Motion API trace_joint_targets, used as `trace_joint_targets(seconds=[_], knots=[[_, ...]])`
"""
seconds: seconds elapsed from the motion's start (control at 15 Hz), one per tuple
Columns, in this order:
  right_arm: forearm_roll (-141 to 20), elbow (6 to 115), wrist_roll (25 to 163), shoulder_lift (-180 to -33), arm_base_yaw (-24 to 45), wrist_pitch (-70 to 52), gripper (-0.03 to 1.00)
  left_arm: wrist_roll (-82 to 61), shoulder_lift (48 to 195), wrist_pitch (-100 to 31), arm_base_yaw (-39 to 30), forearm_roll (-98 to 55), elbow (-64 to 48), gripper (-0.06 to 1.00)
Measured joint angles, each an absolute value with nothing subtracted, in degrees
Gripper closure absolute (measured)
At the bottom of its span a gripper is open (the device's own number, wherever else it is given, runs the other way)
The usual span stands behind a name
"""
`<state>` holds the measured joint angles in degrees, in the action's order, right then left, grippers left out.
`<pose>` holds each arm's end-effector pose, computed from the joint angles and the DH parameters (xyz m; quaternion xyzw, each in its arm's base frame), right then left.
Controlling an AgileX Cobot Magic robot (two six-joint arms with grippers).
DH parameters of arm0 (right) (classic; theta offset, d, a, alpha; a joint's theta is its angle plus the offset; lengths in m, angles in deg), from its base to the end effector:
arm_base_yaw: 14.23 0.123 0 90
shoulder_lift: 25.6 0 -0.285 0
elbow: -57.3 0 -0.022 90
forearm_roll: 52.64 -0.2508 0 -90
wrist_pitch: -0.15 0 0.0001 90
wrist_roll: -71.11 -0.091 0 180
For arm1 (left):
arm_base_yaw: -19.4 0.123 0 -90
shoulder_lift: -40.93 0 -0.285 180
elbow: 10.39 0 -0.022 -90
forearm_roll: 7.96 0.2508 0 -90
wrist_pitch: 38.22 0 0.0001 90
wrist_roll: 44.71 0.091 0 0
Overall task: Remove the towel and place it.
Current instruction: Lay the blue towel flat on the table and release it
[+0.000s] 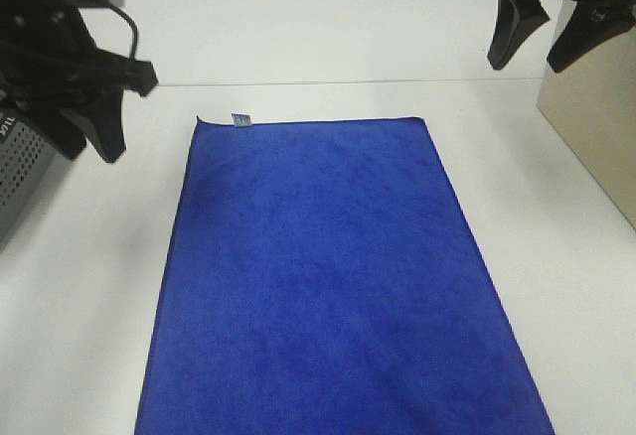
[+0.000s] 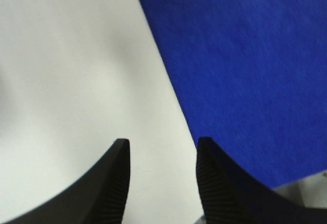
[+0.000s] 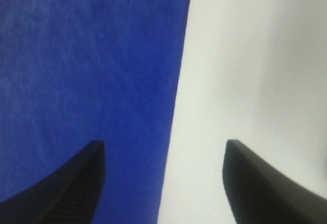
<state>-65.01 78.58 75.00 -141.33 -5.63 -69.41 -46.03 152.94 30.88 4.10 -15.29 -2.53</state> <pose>0.3934 0.0780 0.2967 -0.0840 0.9812 0.1108 0.1338 0.3503 -0.1071 0.2575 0.1021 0.9912 -0.0688 0.0493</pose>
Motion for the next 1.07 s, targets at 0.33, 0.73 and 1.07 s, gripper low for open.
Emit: trace_joint_targets(seconds=[0.33, 0.73, 1.07], knots=[[-67.3, 88.5, 77.8, -149.7, -6.3, -69.4, 0.34, -47.3, 160.1, 26.1, 11.6, -15.2, 6.9, 0.55], [-68.6, 103.9, 78.0, -165.9, -6.3, -69.4, 0.34, -47.1, 179.8, 23.6, 12.5, -18.9, 27.0, 0.31], [-76.5, 111.1, 80.2, -174.5, -9.8, -69.4, 0.36, -46.8, 190.7, 28.3, 12.6, -22.0, 41.4, 0.31]])
